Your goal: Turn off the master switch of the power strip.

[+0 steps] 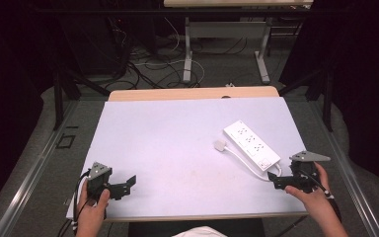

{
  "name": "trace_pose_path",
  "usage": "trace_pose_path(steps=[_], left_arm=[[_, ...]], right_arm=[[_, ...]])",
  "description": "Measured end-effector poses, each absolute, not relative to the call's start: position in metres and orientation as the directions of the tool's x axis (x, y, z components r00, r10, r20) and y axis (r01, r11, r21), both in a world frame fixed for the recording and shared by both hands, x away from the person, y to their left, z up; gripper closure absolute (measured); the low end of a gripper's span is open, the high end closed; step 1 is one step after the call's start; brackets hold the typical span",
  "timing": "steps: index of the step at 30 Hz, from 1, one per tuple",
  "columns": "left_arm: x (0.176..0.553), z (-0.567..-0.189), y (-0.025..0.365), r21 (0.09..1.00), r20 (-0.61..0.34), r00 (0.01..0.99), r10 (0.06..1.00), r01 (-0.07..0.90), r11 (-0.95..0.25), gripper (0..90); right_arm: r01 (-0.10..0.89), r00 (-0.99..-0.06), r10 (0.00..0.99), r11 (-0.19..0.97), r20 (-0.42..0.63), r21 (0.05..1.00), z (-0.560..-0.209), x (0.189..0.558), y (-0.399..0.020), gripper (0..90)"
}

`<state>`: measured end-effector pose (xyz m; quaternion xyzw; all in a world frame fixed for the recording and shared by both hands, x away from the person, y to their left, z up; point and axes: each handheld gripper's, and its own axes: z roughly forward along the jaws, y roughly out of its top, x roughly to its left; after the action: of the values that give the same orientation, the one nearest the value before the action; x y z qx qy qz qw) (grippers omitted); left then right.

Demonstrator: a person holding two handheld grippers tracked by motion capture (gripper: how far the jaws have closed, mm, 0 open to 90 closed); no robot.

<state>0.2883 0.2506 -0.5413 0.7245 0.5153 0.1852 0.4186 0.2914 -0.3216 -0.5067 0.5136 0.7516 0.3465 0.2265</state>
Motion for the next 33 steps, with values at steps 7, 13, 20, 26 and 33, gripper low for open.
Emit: trace_pose_path(steps=[7,13,20,26,33], left_arm=[[0.288,-0.541,0.251,0.796,-0.168,0.398,0.902,0.594,-0.114,1.3],[0.288,-0.541,0.25,0.795,-0.165,0.4,0.902,0.595,-0.119,1.3],[0.288,-0.541,0.251,0.793,-0.167,0.401,0.901,0.598,-0.12,1.3],[0.288,-0.542,0.25,0.796,-0.169,0.397,0.902,0.594,-0.112,1.3],[0.289,-0.542,0.25,0.792,-0.168,0.402,0.9,0.599,-0.12,1.3]], right_arm=[[0.593,-0.347,0.937,0.199,0.024,0.78,-0.512,0.282,-0.322,0.0],[0.563,-0.328,0.944,0.169,0.031,0.809,-0.517,0.277,-0.322,0.0],[0.542,-0.332,0.943,0.184,0.008,0.82,-0.526,0.275,-0.323,1.4],[0.534,-0.328,0.945,0.181,0.006,0.826,-0.534,0.275,-0.325,1.4],[0.515,-0.315,0.949,0.161,0.011,0.842,-0.538,0.273,-0.329,3.9]])
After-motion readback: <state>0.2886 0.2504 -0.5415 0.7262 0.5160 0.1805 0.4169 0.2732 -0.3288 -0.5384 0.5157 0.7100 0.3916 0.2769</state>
